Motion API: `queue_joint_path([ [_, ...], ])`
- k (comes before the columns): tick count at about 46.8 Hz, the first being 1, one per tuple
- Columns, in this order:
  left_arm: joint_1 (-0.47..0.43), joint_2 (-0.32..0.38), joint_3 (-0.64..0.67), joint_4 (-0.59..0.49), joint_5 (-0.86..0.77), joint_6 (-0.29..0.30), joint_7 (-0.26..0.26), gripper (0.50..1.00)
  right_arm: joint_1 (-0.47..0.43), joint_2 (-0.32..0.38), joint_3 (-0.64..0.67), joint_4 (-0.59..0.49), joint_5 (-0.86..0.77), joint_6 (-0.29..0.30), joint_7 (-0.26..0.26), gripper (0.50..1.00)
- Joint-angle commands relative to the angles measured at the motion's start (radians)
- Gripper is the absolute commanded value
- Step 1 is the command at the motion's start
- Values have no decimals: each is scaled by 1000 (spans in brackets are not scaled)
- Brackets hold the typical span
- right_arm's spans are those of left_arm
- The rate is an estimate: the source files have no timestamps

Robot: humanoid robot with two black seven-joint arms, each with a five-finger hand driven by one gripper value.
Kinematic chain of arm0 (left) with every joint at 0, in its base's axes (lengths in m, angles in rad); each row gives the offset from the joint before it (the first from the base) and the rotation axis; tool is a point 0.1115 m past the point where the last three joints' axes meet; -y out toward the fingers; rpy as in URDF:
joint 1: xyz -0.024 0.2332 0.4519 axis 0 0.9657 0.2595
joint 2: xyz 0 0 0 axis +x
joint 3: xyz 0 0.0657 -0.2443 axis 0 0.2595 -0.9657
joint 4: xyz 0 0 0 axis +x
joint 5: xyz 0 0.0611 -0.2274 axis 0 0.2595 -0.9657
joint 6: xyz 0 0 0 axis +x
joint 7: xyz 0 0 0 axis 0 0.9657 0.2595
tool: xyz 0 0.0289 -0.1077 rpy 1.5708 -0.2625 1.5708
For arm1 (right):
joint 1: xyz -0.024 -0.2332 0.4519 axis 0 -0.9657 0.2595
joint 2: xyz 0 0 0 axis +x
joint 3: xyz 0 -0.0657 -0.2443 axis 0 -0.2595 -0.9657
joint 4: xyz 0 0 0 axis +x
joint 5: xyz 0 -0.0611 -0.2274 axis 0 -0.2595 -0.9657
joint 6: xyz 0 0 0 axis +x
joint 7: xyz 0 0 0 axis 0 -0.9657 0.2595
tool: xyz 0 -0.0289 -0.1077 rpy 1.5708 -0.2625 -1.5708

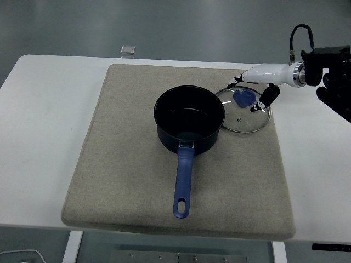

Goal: Lift the pot lid and place it to the right of the pot.

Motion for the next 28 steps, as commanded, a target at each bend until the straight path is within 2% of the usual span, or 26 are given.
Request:
queue_joint_path([
  [1,0,0,0,0,0,0,0,1000,0,-2,-2,0,-1,0,0,885],
  [20,0,0,0,0,0,0,0,1000,72,-34,-6,0,-2,20,0,887],
  [28,0,0,0,0,0,0,0,1000,114,-32,7,0,6,6,0,897],
])
